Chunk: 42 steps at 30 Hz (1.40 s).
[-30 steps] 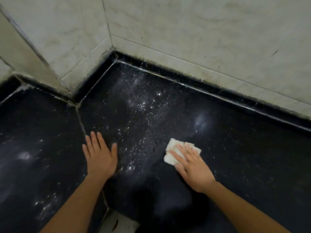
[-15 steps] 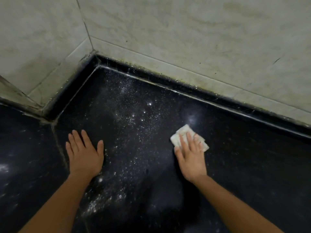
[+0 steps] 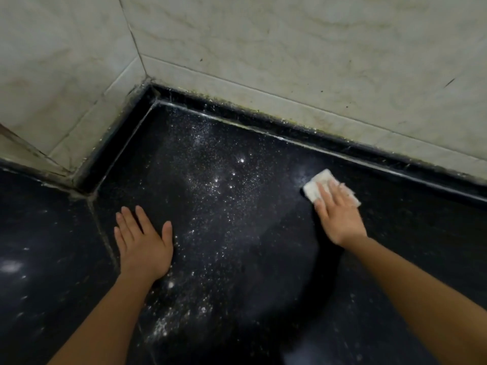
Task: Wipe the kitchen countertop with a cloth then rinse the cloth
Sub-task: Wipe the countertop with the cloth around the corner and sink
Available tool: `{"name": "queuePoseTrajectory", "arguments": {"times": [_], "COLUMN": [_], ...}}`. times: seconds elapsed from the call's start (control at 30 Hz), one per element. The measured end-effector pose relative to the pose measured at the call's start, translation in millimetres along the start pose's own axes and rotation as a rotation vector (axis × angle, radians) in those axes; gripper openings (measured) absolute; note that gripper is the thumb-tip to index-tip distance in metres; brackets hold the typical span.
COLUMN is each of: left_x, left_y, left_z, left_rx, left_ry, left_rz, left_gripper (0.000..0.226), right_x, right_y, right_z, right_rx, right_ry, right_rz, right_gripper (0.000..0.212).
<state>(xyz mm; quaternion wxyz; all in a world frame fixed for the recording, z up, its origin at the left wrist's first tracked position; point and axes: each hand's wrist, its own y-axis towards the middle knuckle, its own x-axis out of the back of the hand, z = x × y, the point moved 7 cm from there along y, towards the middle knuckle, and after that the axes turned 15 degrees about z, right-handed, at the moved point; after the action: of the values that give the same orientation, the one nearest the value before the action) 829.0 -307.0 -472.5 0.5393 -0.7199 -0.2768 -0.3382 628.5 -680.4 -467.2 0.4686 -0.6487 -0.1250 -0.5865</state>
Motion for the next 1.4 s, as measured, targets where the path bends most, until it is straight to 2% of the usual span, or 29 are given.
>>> {"name": "queuePoseTrajectory", "arguments": {"times": [0.07,0.1,0.17,0.37,0.53,0.57,0.63,0.67,0.73,0.8,0.9,0.97,1.0,1.07,1.2,1.27,1.33,1.4], "left_x": [0.5,0.7,0.6,3.0,4.1,3.7,1.0,-0.2,-1.1,1.9,2.2,3.3,4.1,4.3,2.3,2.1,1.9,1.8], "left_y": [0.5,0.9,1.7,1.0,-5.1,-7.6,-6.2,-5.7,-4.4,-1.6,0.6,1.4,1.5,1.8,1.5,2.0,2.4,3.0], "left_z": [-0.1,-0.1,-0.4,-1.1,3.3,3.2,12.3,20.8,16.1,10.6,0.4,-0.1,0.3,0.8,-0.2,0.6,1.2,1.1], "left_rx": [-0.003,-0.006,-0.009,-0.030,-0.038,-0.043,0.001,0.050,0.023,0.003,-0.019,-0.018,-0.014,-0.012,-0.019,-0.019,-0.017,-0.019], "left_ry": [0.009,0.013,0.006,-0.028,-0.055,-0.050,-0.076,-0.104,-0.094,-0.083,-0.061,-0.054,-0.049,-0.042,-0.052,-0.056,-0.056,-0.055], "left_rz": [-0.008,-0.007,0.004,0.041,0.056,0.052,0.062,0.074,0.063,0.066,0.085,0.091,0.091,0.090,0.089,0.083,0.079,0.072], "left_gripper": [0.075,0.075,0.075,0.076,0.076,0.076,0.076,0.076,0.076,0.075,0.075,0.075,0.075,0.075,0.075,0.075,0.075,0.076], "right_x": [10.1,12.7,11.5,-34.9,-55.2,-48.8,-33.6,-27.6,0.8,16.8,29.8,25.2,18.2,-0.6,-37.9,-34.4,-20.6,8.8], "right_y": [22.0,27.6,32.7,-30.4,-97.2,-93.7,-53.1,-19.0,30.2,60.6,74.5,66.4,57.4,26.4,-47.3,-47.9,-18.0,25.7], "right_z": [-1.8,8.7,41.1,128.6,129.4,121.3,108.0,102.7,73.5,56.3,59.6,79.3,91.8,115.7,135.3,124.8,106.3,79.0], "right_rx": [-0.185,-0.223,-0.186,0.278,0.701,0.752,0.722,0.624,0.322,0.089,-0.109,-0.091,-0.025,0.181,0.611,0.749,0.717,0.457], "right_ry": [0.134,0.182,0.181,0.031,-0.122,-0.170,-0.239,-0.208,-0.071,0.019,0.170,0.171,0.132,0.064,-0.092,-0.202,-0.236,-0.110], "right_rz": [0.047,0.055,0.053,0.096,0.254,0.235,0.160,0.156,0.067,0.051,0.066,0.060,0.051,0.049,0.227,0.272,0.199,0.033], "right_gripper": [0.056,0.054,0.054,0.053,0.049,0.048,0.049,0.053,0.059,0.055,0.052,0.052,0.053,0.055,0.050,0.049,0.050,0.059]}}
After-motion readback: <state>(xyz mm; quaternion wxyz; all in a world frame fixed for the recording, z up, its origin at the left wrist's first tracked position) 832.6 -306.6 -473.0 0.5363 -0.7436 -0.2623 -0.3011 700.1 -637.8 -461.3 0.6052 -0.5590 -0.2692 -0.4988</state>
